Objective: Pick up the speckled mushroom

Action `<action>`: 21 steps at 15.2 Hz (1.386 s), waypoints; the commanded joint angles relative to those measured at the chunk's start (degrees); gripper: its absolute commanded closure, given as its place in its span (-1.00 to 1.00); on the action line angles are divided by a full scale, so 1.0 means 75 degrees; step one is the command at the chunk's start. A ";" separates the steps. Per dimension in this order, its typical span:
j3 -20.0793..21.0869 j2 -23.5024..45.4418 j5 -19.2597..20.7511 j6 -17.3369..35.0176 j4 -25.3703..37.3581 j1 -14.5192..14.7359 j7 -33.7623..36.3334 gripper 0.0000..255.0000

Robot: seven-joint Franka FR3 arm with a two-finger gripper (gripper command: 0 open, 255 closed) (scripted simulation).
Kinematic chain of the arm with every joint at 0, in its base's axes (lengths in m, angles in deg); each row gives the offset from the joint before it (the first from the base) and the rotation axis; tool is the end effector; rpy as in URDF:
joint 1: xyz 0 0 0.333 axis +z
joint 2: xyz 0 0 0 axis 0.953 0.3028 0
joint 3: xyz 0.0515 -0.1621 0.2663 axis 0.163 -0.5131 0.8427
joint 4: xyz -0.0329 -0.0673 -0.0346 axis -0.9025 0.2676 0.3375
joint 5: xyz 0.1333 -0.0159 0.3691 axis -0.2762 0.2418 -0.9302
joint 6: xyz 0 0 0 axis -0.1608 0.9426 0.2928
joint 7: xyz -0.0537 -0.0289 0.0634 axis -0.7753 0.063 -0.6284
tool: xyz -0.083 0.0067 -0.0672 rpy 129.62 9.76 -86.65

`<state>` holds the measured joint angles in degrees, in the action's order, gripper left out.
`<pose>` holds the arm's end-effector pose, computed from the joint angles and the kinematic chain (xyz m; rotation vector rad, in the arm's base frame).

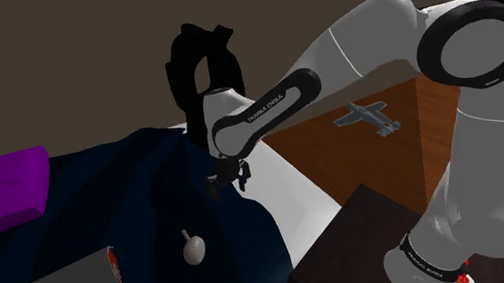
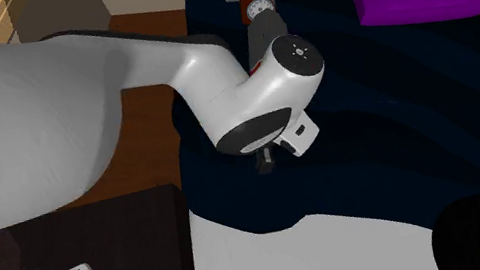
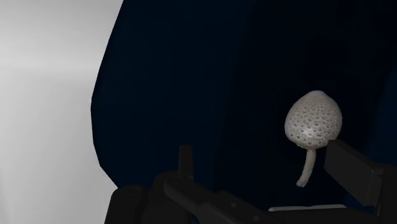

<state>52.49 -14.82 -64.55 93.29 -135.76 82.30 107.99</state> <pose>0.5282 0.2303 0.2787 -3.0600 0.1924 0.2458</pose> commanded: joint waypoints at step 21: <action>-0.0159 0.5666 0.0419 -0.0626 0.6076 0.1302 0.0910 -1.00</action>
<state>51.38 26.82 -61.46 88.37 -90.83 91.99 114.90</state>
